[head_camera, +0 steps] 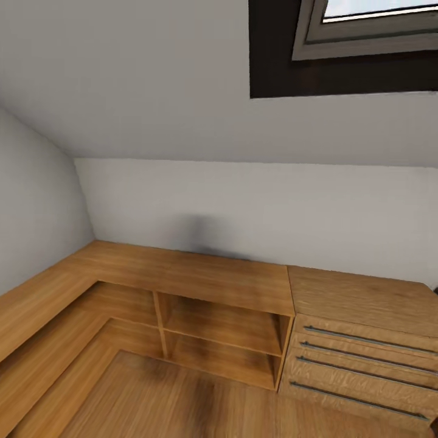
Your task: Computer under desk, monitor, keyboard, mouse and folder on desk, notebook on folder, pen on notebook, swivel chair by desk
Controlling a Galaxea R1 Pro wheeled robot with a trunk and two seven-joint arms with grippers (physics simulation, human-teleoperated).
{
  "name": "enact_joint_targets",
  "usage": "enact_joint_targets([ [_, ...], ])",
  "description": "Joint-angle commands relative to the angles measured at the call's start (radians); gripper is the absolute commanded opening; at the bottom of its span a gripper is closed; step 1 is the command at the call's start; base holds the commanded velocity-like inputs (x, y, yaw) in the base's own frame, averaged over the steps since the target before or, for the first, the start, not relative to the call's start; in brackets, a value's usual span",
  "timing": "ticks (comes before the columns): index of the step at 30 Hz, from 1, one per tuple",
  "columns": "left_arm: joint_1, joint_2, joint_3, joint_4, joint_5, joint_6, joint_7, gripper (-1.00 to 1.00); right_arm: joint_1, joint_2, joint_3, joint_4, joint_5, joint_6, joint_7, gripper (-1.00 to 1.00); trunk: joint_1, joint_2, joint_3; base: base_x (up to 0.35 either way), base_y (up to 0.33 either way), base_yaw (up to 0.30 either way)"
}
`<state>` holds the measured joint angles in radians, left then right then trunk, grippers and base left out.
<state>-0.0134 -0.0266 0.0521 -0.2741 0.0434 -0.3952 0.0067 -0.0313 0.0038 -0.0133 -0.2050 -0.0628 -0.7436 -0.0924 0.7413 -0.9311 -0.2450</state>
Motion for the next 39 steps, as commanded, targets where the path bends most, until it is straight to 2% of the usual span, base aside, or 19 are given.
enact_joint_targets([
  [1,0.000,-0.001,0.004,0.000,0.004,-0.003,-0.002,1.00,-0.001,0.000,0.000,0.001,-0.005,-0.004,0.001,1.00,0.000,-0.001,-0.002,-0.009,0.000,-0.241],
  [14,0.000,0.000,0.005,0.000,0.004,-0.005,-0.002,1.00,-0.001,0.002,0.003,0.003,-0.004,-0.008,-0.002,1.00,0.000,-0.001,-0.010,-0.213,0.058,-0.253],
  [25,0.000,0.000,0.003,0.000,0.004,-0.009,-0.002,1.00,-0.001,0.000,0.000,0.003,-0.007,-0.004,-0.001,1.00,0.000,-0.001,-0.014,-0.033,0.010,-0.280],
  [27,0.000,-0.001,0.002,0.000,0.003,-0.019,-0.003,1.00,-0.001,-0.001,-0.001,0.003,-0.007,-0.004,-0.001,1.00,0.000,-0.001,-0.014,-0.001,0.000,-0.281],
  [29,0.000,-0.003,0.001,0.000,0.002,-0.070,-0.003,1.00,-0.001,-0.002,-0.002,0.003,-0.008,-0.004,-0.001,1.00,0.000,-0.001,-0.015,-0.001,0.000,-0.280],
  [33,0.000,-0.002,0.001,0.001,0.003,-0.108,-0.004,1.00,-0.001,-0.003,-0.002,0.000,-0.008,-0.003,-0.001,1.00,0.000,-0.001,-0.016,0.000,0.000,-0.280],
  [39,0.000,-0.004,0.002,0.001,0.002,-0.116,-0.004,1.00,-0.001,-0.004,-0.003,-0.003,-0.007,-0.005,-0.001,1.00,0.000,-0.001,-0.018,0.000,0.000,-0.281],
])
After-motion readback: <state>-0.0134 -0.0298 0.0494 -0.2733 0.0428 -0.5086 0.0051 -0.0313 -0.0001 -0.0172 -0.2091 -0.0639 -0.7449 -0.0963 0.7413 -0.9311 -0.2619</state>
